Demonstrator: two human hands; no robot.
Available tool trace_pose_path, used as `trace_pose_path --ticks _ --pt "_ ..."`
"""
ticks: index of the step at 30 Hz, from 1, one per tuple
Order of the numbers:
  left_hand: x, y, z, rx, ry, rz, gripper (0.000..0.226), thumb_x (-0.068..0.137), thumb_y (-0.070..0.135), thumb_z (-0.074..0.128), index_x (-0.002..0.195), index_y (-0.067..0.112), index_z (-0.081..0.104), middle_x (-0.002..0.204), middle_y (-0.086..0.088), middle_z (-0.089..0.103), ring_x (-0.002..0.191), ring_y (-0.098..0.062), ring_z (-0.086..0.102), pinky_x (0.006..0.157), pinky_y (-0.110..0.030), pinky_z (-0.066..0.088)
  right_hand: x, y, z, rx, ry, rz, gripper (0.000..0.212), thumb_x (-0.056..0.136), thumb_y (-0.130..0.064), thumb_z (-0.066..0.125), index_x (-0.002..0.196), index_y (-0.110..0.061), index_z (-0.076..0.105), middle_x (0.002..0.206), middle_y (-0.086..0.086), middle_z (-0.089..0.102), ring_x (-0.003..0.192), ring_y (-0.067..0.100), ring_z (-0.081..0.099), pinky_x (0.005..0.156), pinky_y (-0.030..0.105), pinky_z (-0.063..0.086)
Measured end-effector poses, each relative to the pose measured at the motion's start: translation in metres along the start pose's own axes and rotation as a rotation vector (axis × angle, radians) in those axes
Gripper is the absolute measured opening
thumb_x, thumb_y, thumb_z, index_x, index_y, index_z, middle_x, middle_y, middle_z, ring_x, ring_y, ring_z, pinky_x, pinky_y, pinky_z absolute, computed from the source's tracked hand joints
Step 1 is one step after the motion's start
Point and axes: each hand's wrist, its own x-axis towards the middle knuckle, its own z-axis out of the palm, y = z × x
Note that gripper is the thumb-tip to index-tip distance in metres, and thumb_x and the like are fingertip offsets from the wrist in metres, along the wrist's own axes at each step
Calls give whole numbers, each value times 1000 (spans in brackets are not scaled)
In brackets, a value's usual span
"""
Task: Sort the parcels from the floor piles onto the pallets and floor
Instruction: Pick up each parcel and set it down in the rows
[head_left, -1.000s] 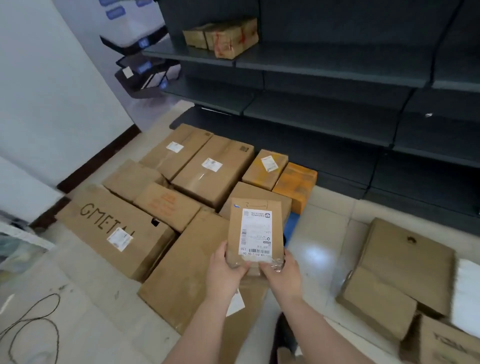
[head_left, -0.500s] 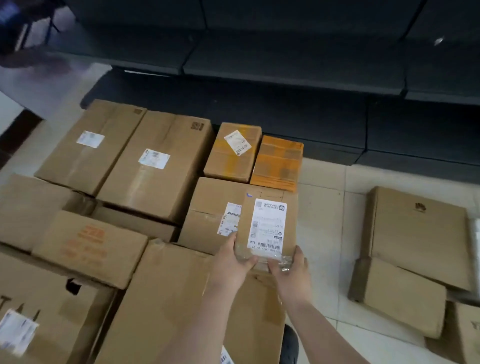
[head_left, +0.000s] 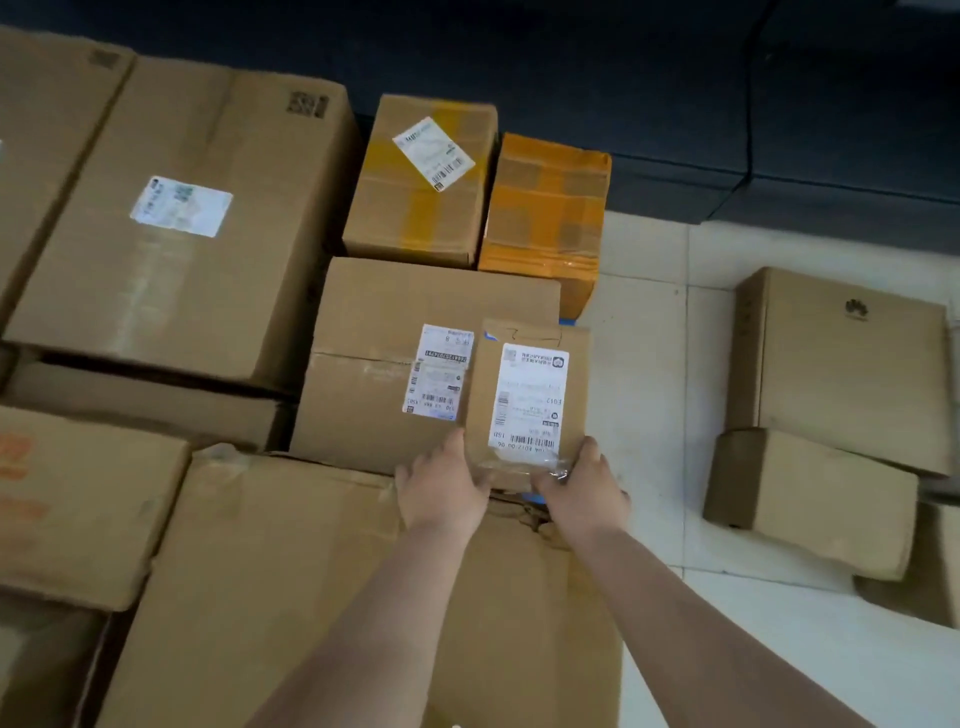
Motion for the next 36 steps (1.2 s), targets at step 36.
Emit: trace_pose_path --ticks 36 --pt "-576 231 -46 540 93 691 30 94 33 44 119 22 56 120 -3 61 118 -24 49 94 -35 32 -511 310 -292 -303 348 -126 39 96 -38 45 129 -18 51 130 3 52 125 24 42 101 36 37"
